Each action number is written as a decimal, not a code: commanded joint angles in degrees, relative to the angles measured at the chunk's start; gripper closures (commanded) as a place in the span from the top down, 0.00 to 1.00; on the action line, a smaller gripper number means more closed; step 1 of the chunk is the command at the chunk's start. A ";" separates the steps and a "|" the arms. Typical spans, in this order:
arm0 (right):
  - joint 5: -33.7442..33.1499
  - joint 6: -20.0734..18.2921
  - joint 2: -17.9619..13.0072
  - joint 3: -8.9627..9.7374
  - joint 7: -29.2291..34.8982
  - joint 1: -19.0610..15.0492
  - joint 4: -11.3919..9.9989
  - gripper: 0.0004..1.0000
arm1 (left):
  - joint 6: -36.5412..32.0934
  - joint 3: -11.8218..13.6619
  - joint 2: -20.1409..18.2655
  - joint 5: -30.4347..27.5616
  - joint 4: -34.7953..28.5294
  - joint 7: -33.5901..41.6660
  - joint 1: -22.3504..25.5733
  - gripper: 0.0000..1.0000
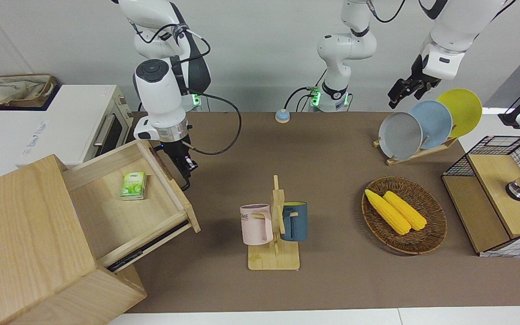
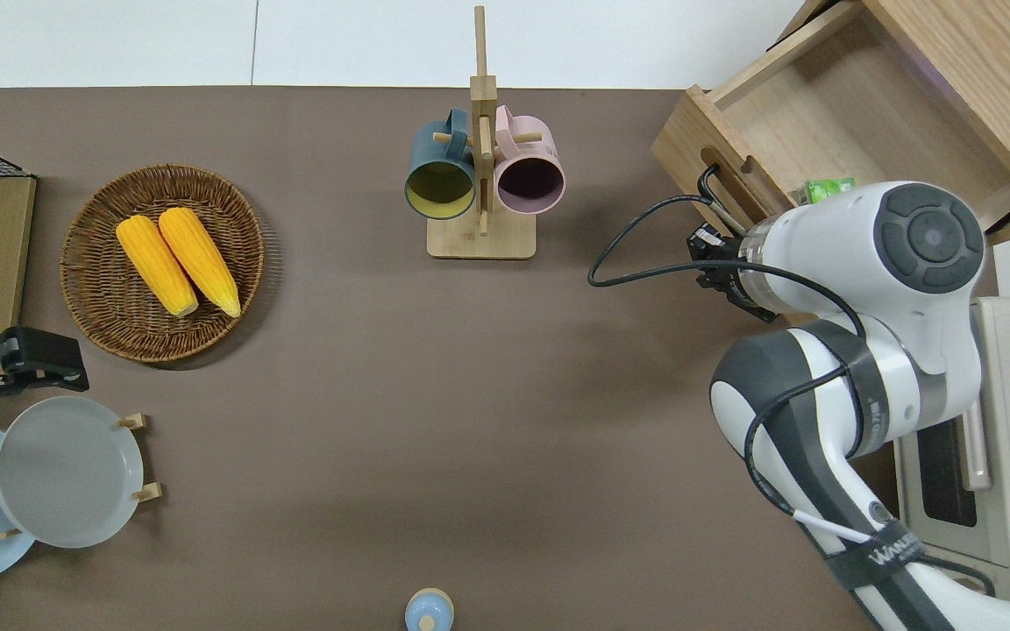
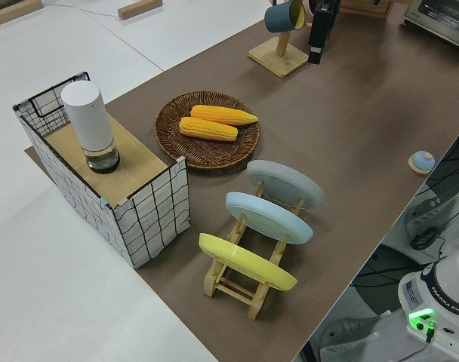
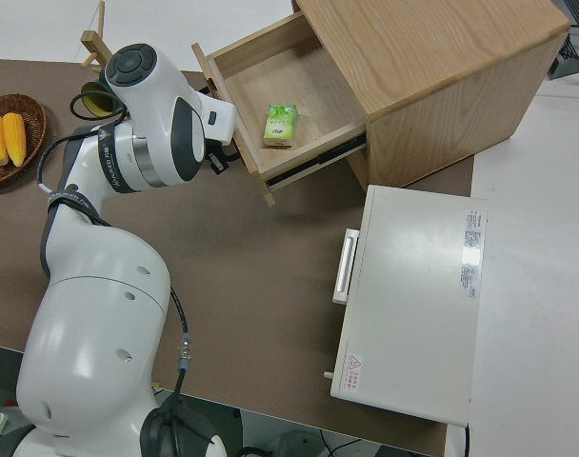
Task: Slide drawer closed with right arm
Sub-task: 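Push the drawer front away from the robot with the right gripper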
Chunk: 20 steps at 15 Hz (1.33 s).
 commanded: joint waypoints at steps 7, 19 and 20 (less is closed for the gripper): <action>-3.30 2.57 3.85 -2.64 -3.97 -0.83 5.63 0.00 | -0.12 0.29 -0.49 -0.21 0.02 0.55 -0.24 0.99; -4.27 6.17 7.11 -6.24 -10.04 -2.24 10.73 0.00 | -0.12 0.29 -0.49 -0.21 0.02 0.55 -0.24 0.99; -4.36 6.26 7.20 -7.02 -11.08 -2.24 10.65 0.00 | -0.12 0.29 -0.49 -0.21 0.02 0.55 -0.24 0.99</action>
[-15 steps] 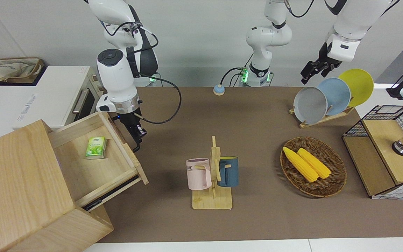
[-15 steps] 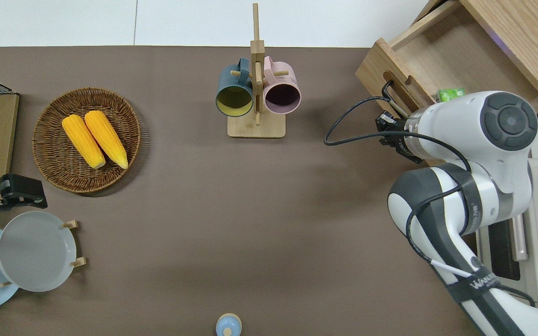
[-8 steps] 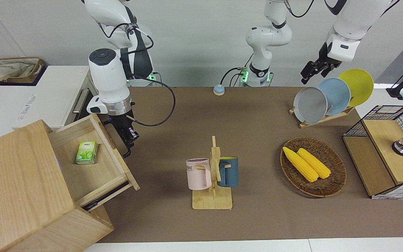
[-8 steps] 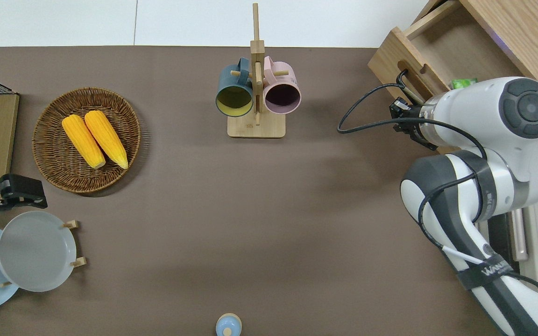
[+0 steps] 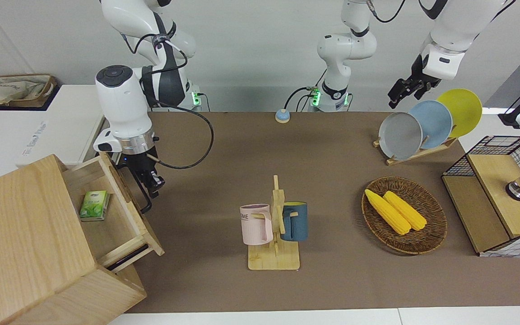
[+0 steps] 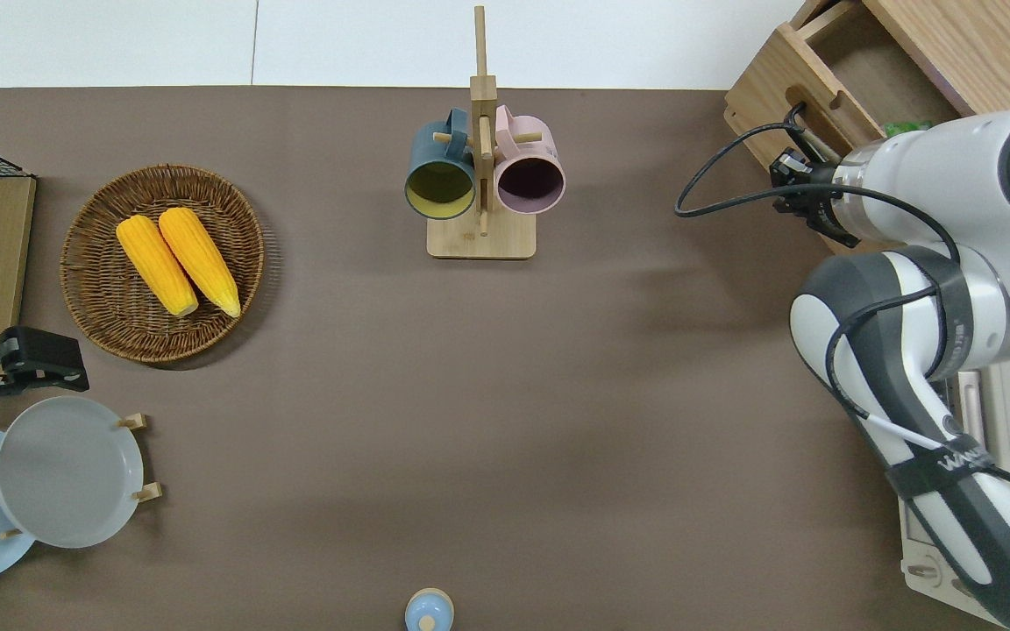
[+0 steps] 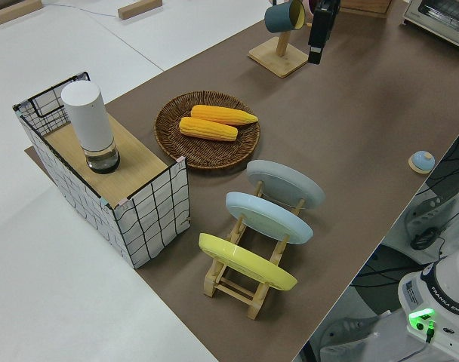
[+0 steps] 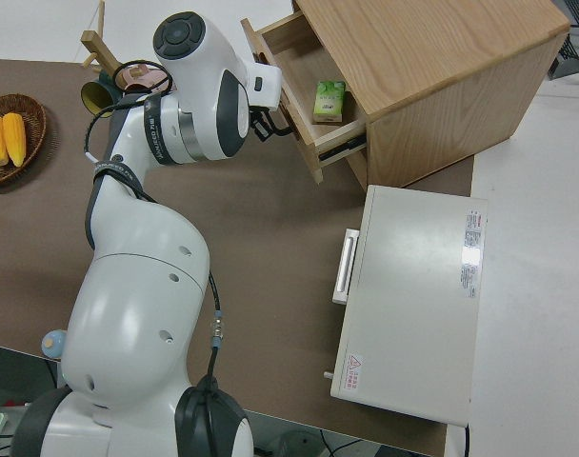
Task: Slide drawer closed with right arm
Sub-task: 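Push the drawer front away from the robot with the right gripper, then press the right gripper against the drawer front until fully shut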
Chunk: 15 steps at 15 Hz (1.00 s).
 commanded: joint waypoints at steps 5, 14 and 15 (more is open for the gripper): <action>-1.12 4.67 1.56 -3.20 -6.37 -1.49 1.29 0.00 | -0.12 0.29 -0.49 -0.21 0.02 0.55 -0.24 0.99; -0.86 5.74 3.93 -4.52 -9.27 -3.25 4.46 0.00 | -0.12 0.29 -0.49 -0.21 0.02 0.55 -0.24 0.99; -0.86 5.74 4.11 -4.52 -9.71 -3.43 4.63 0.00 | -0.12 0.29 -0.49 -0.21 0.02 0.55 -0.24 0.99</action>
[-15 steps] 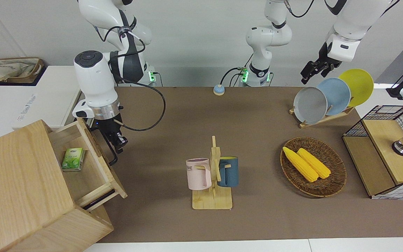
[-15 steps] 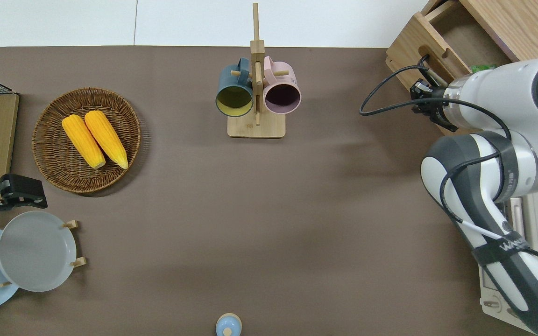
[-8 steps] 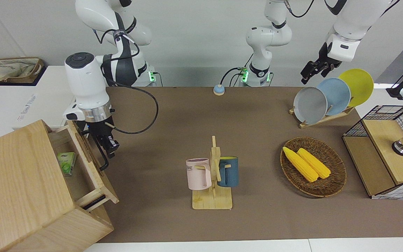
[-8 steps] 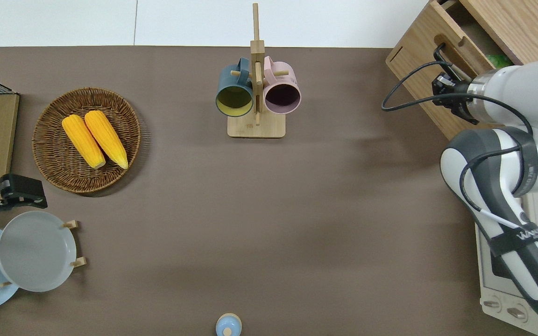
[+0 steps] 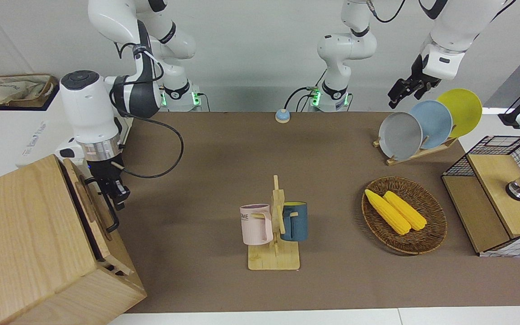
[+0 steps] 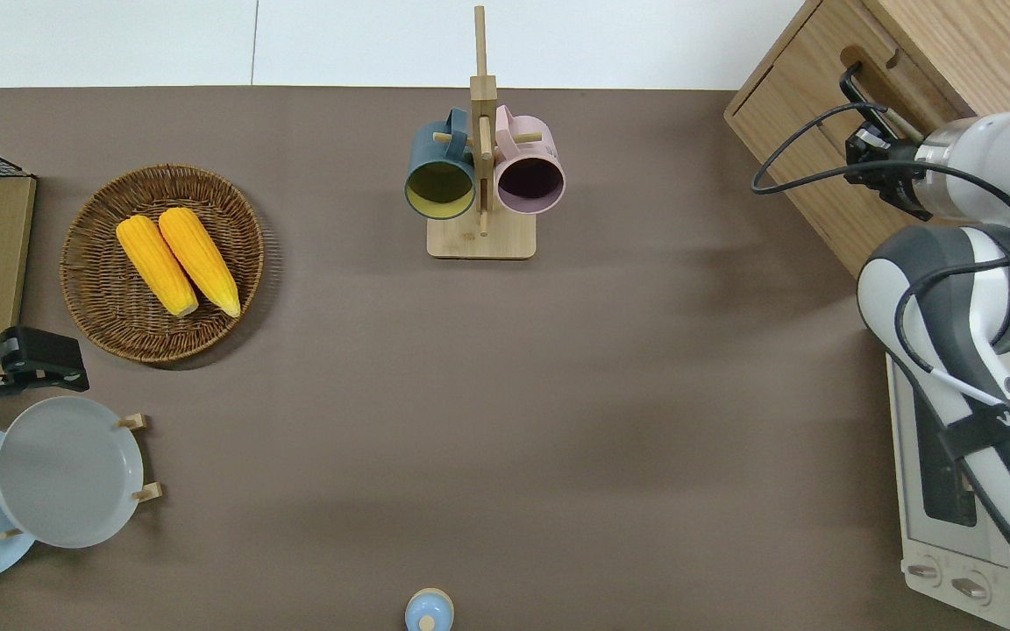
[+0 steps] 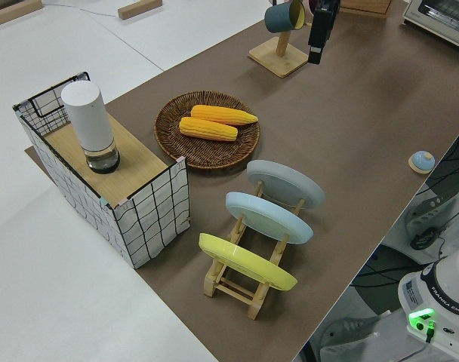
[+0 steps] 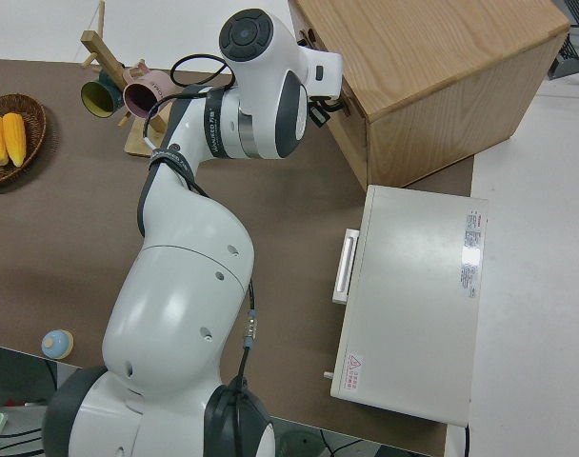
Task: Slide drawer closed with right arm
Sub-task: 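Press the right gripper against the drawer front until fully shut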
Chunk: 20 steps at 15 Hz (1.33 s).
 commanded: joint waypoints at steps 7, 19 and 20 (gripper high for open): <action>-1.20 1.23 2.36 -1.19 -7.14 -1.73 3.58 0.00 | -0.12 0.29 -0.57 -0.21 0.02 0.55 -0.24 0.99; -0.14 -1.75 -3.70 -1.72 -4.34 2.13 -1.25 0.01 | -0.12 0.29 -0.49 -0.21 0.02 0.55 -0.24 0.99; -0.23 -3.67 -4.40 -1.72 -3.90 2.66 -1.26 0.03 | -0.04 0.20 -0.49 -0.21 0.02 0.55 -0.24 0.99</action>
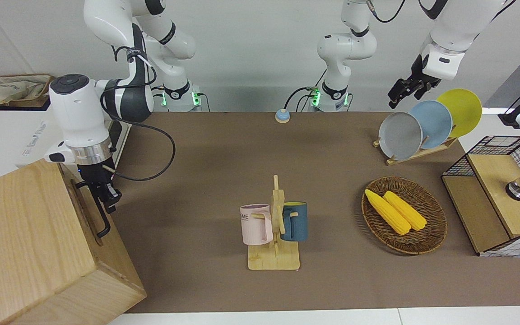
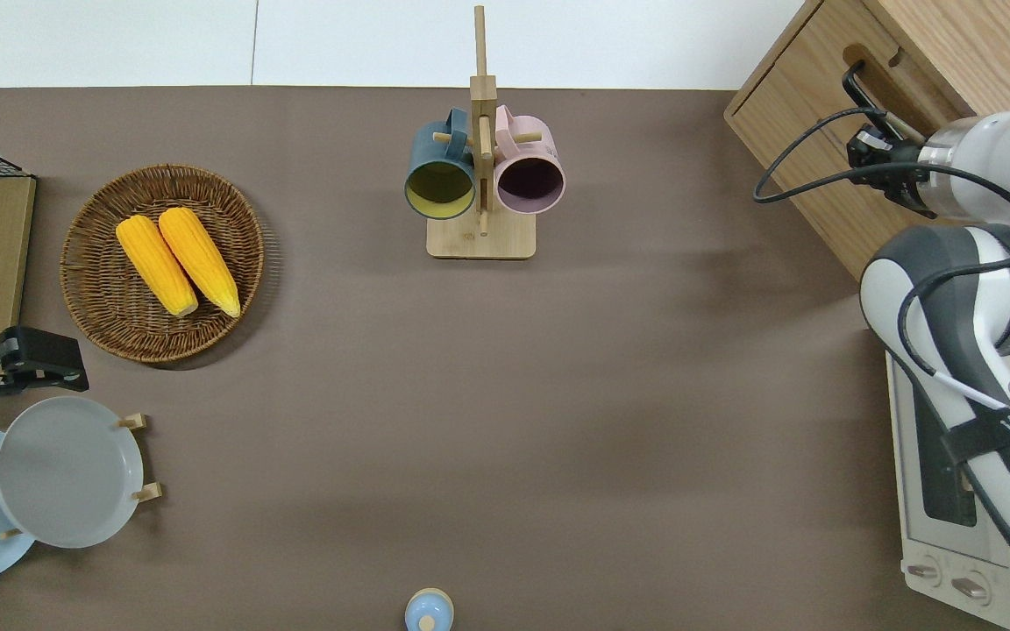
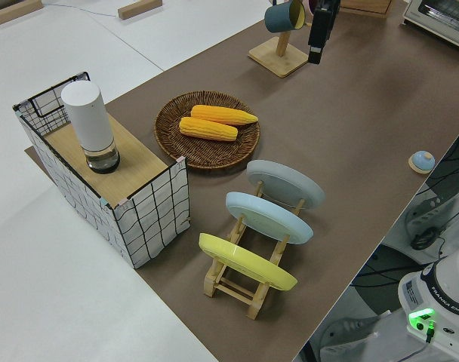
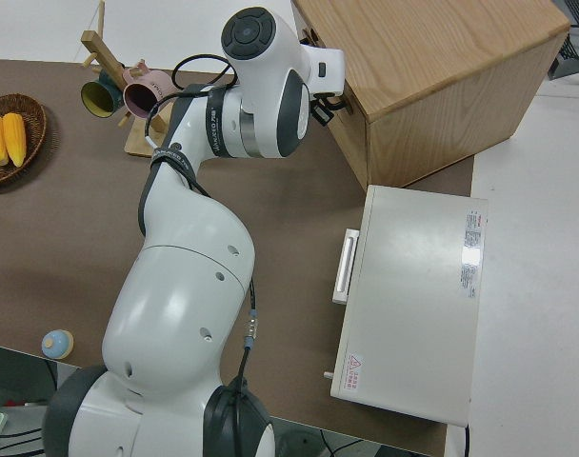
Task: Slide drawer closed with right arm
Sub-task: 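Press the right gripper against the drawer front until fully shut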
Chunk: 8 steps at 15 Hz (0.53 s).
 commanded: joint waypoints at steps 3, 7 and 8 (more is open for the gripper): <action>-0.27 -6.95 -5.75 -0.73 -0.28 3.09 -2.06 0.10 | -0.12 0.29 -0.49 -0.21 0.02 0.55 -0.24 0.99; -0.36 -11.43 -8.74 -0.82 -1.94 4.85 -3.91 0.37 | -0.12 0.29 -0.49 -0.21 0.02 0.55 -0.24 0.99; -0.44 -12.83 -9.79 -0.82 -3.34 5.20 -4.70 0.39 | -0.12 0.29 -0.49 -0.21 0.02 0.55 -0.24 0.99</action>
